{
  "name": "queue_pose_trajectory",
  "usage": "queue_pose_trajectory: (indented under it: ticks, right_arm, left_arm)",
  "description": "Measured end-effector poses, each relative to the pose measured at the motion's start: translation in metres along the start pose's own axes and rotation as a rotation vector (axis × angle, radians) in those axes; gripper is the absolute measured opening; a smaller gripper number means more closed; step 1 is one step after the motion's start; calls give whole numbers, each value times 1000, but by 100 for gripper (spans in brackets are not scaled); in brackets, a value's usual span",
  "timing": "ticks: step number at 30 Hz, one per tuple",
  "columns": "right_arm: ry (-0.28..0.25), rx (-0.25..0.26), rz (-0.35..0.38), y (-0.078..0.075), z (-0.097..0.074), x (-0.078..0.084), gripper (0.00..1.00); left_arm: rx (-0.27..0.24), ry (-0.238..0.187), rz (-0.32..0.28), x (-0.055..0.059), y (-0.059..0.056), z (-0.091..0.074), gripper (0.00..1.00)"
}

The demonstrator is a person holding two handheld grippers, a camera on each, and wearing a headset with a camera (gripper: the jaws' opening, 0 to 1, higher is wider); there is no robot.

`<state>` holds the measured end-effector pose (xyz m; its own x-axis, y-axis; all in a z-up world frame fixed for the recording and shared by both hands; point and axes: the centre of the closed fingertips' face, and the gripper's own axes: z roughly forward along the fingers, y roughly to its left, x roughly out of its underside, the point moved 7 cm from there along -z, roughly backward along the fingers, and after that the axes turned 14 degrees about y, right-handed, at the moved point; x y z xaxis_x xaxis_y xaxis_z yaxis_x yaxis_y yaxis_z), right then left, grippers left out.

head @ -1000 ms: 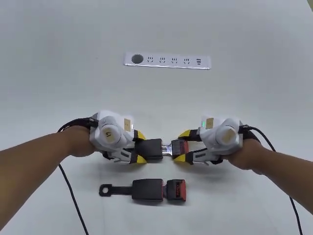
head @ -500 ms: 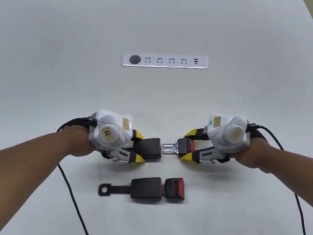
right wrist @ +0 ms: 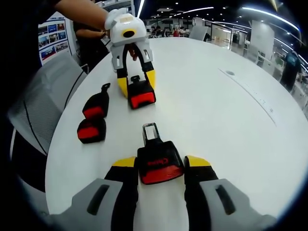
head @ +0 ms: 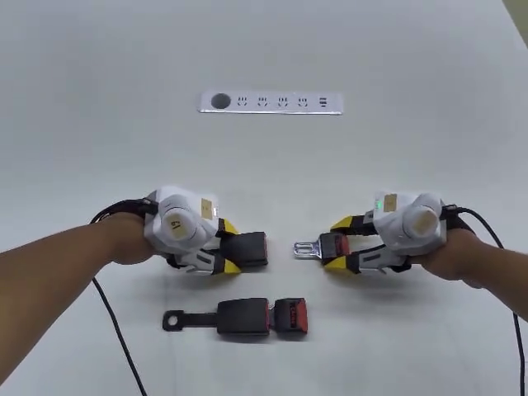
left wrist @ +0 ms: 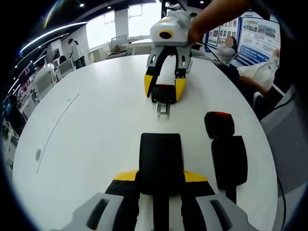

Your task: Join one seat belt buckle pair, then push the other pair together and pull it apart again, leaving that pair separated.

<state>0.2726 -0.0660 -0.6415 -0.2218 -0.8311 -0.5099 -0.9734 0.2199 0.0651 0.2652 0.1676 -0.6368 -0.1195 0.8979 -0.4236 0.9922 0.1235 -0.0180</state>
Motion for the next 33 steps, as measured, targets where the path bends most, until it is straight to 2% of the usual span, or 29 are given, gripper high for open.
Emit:
queue_pose_trajectory:
  ticks: [8,10,12,18,33]
  right_arm:
    - [9,2,8,-6,-9,16,35]
    - [11,3,10,-11,-11,21,35]
    - [15,2,7,-8,-12,23,35]
    - [24,4,14,-13,-19,30,35]
    - [22,13,35,-12,-22,33,36]
  left_arm:
    - [1,2,2,-1,-1,-1,34]
    - [1,3,1,-1,-1,-1,34]
    - [2,3,1,-1,-1,-1,34]
    - [4,5,0,0,1,-1,34]
    - [4,13,-1,0,2,-1,34]
